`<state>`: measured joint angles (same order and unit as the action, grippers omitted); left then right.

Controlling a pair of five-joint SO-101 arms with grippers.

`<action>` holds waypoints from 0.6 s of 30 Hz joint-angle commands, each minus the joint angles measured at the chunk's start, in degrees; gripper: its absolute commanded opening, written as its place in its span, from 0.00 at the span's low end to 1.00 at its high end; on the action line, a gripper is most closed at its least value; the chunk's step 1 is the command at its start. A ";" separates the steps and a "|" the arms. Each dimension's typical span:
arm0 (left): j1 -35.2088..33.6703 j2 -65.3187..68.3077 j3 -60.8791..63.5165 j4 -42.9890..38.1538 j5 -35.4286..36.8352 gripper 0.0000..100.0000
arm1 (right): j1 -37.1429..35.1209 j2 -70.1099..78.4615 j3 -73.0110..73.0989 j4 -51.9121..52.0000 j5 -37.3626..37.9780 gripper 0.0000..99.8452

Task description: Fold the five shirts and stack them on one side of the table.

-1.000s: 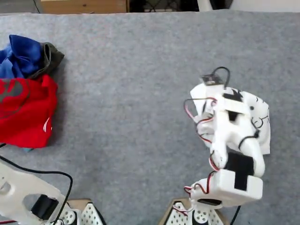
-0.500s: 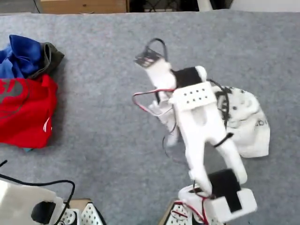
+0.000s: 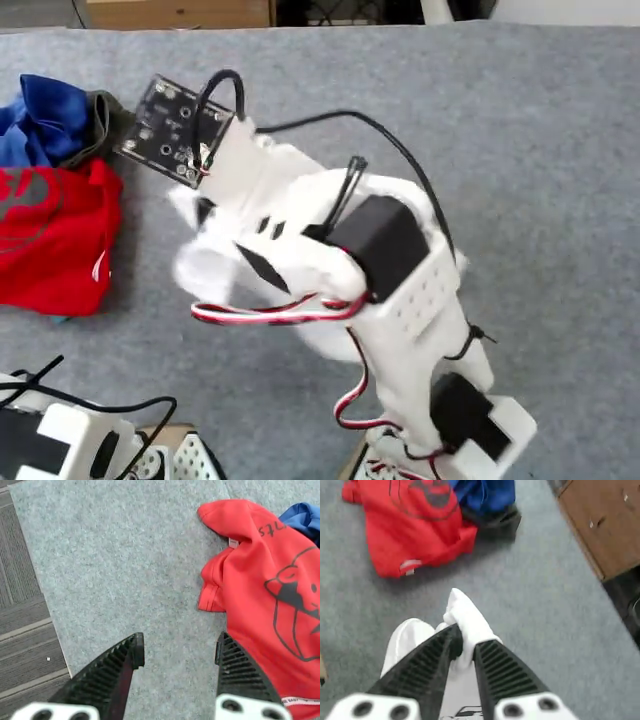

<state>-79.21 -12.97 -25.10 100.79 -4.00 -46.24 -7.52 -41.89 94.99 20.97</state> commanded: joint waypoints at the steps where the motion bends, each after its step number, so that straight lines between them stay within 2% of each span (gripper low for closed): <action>1: -0.04 -2.20 0.22 -0.09 -0.62 0.25 | -0.70 3.74 -12.88 -4.57 -0.09 0.01; 4: 0.04 -2.20 0.22 -0.09 -0.62 0.25 | 2.73 8.57 -15.34 -4.40 -0.18 0.01; 9: 0.22 -2.20 0.22 -0.09 -2.20 0.25 | 12.84 17.01 -10.68 3.96 -0.18 0.01; 18: 9.10 -2.29 7.96 -0.09 -9.67 0.25 | 34.20 30.73 3.74 5.36 0.35 0.01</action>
<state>-72.97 -13.67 -19.38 100.79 -11.56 -18.55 21.49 -40.57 100.26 20.97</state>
